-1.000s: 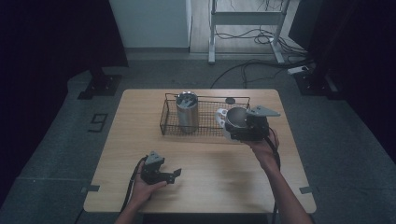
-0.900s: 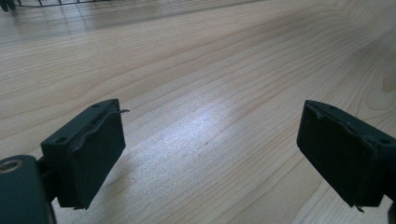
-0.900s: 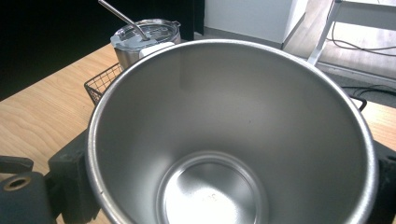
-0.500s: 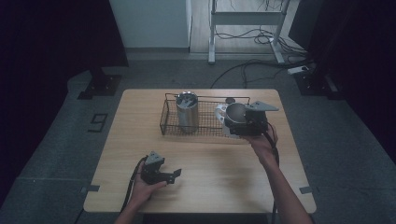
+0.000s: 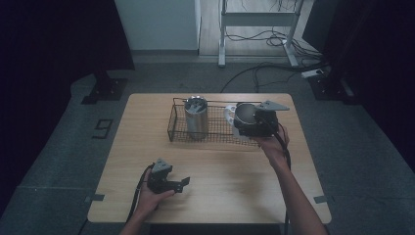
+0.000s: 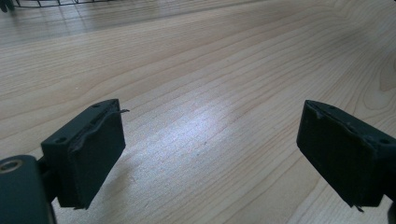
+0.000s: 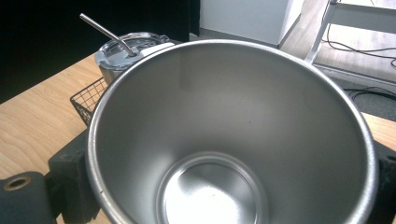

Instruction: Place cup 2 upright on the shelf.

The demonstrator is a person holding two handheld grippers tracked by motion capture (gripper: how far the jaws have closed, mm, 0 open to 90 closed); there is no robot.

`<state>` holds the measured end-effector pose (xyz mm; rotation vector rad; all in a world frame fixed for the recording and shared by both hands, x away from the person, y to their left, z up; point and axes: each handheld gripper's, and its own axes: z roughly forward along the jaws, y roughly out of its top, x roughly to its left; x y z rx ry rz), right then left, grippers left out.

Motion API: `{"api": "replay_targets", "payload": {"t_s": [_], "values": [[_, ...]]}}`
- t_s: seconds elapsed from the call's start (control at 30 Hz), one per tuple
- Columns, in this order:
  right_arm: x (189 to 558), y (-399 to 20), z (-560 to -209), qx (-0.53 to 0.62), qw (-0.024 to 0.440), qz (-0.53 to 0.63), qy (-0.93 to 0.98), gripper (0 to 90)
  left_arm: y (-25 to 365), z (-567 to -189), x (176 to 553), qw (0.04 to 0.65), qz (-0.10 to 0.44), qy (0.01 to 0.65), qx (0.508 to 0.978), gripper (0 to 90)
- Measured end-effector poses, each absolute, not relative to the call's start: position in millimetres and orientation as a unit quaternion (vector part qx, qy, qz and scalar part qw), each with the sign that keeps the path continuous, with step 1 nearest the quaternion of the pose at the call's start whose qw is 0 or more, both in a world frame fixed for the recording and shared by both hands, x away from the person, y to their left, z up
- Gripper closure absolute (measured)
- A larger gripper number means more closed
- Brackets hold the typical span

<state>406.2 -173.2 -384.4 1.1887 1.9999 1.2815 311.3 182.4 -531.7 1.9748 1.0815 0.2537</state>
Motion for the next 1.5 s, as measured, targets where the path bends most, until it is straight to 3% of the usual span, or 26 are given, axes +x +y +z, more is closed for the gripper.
{"api": "replay_targets", "payload": {"t_s": [0.7, 1.5], "values": [[434.5, -167.9, -380.2, 0.449, 0.242, 0.455, 0.730, 6.9, 182.9, -530.1, 310.9, 0.427, 0.102, 0.430, 0.789, 7.9], [472.5, -163.5, -399.6, 0.462, 0.234, 0.440, 0.734, 6.9, 185.8, -528.9, 311.1, 0.429, 0.102, 0.432, 0.787, 7.9]]}}
